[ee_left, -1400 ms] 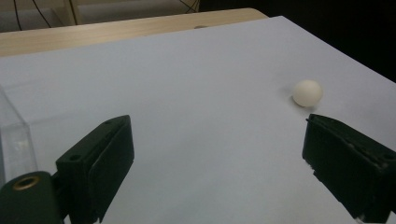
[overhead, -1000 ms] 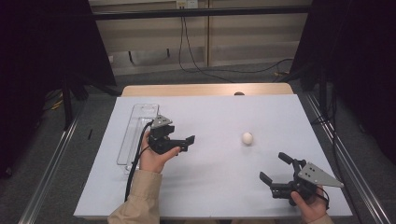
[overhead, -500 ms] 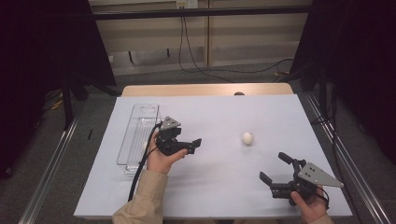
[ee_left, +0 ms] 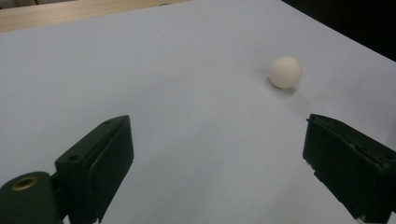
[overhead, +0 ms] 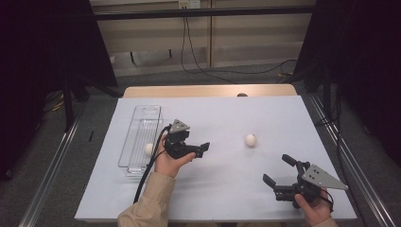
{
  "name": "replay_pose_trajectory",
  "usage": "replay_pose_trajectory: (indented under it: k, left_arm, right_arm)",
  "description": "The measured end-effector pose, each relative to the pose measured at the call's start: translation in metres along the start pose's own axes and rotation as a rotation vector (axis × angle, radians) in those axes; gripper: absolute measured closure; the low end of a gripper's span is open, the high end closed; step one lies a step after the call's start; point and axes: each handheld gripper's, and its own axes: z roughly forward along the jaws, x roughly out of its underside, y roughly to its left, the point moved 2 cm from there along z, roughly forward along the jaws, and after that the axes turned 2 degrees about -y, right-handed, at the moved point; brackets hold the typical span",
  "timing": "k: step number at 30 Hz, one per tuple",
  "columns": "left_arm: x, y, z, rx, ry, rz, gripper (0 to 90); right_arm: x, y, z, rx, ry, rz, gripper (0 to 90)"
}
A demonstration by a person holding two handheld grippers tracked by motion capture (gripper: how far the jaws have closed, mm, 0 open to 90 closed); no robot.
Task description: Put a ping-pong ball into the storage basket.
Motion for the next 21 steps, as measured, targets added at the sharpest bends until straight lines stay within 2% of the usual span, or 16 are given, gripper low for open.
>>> replay_pose_trajectory:
  k: [21]
  left_arm:
    - [0.001,-0.011,0.016,0.025,0.012,0.021,8.7]
  right_arm:
    - [0.0,0.0,0.0,0.001,0.003,0.0,1.4]
